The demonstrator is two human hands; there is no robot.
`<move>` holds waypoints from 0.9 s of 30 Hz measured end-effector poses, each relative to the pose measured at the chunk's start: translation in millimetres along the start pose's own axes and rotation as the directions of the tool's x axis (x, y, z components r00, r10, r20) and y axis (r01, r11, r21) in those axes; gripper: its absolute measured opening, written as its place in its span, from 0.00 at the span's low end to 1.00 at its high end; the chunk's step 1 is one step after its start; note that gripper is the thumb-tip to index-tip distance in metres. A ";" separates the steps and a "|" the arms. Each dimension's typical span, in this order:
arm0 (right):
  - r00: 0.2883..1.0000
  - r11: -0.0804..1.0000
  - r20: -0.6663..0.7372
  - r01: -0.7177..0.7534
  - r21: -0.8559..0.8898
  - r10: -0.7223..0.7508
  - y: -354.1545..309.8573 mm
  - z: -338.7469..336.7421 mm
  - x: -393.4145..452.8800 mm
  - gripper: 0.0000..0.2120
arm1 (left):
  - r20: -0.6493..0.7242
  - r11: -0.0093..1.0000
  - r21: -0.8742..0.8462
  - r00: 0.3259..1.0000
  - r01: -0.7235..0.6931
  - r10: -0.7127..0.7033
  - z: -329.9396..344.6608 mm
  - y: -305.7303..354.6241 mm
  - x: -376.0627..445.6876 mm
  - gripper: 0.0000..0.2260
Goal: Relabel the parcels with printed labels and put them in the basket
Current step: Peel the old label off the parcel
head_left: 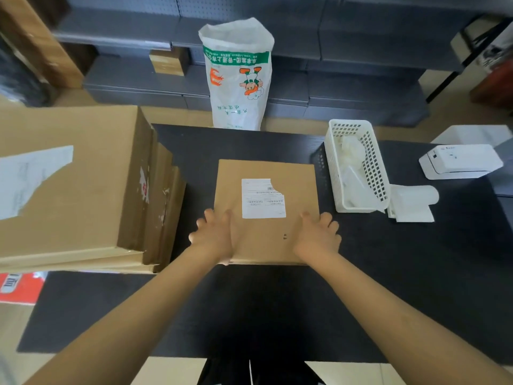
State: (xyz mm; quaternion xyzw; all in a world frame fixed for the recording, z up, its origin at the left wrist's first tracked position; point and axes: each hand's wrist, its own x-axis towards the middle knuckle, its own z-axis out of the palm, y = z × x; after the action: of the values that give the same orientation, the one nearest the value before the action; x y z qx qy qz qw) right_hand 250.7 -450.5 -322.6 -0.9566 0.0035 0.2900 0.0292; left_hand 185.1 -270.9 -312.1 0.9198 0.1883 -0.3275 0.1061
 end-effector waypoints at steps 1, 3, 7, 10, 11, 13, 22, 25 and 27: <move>0.999 1.000 -0.050 0.017 -0.010 -0.018 -2.5 -2.0 0.6 0.28 | -0.019 1.000 -0.009 1.000 0.004 -0.004 -1.7 2.0 1.4 0.41; 0.990 0.999 -0.128 0.052 -0.004 -0.052 -7.7 -4.0 3.2 0.23 | -0.090 1.000 -0.010 0.996 -0.015 0.014 -3.5 5.1 4.9 0.38; 0.950 0.964 -0.240 0.233 0.127 -0.198 -14.7 -3.6 17.6 0.18 | -0.196 0.980 -0.090 0.968 -0.176 0.156 1.2 3.5 17.0 0.44; 0.907 0.901 -0.275 0.380 0.210 -0.318 -23.0 -5.9 34.3 0.17 | -0.229 0.954 -0.151 0.948 -0.260 0.222 10.9 1.0 23.3 0.52; 0.895 0.884 -0.280 0.412 0.219 -0.348 -27.0 -6.9 40.6 0.17 | -0.224 0.949 -0.164 0.947 -0.271 0.231 15.8 -1.0 25.2 0.55; 0.871 0.860 -0.298 0.461 0.218 -0.391 -35.8 -8.5 53.5 0.15 | -0.214 0.938 -0.203 0.948 -0.280 0.236 27.0 -6.6 29.3 0.60; 0.846 0.865 -0.370 0.470 0.175 -0.384 -61.3 -11.8 90.1 0.11 | -0.265 0.826 -0.428 0.925 -0.366 0.273 52.3 -29.3 39.3 0.64; 0.831 0.865 -0.401 0.477 0.158 -0.385 -61.4 -7.3 93.5 0.09 | -0.274 0.805 -0.457 0.921 -0.379 0.277 52.1 -29.7 41.3 0.64; 0.834 0.862 -0.405 0.475 0.176 -0.376 -62.1 -6.5 95.9 0.09 | -0.271 0.796 -0.473 0.922 -0.379 0.277 50.9 -29.9 42.2 0.64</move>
State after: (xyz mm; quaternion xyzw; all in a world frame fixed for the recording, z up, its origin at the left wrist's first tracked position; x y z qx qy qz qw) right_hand 335.5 -387.8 -367.1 -0.9560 -0.1666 0.0944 0.2222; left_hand 174.2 -248.4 -380.1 0.9025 0.1155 -0.1531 0.3857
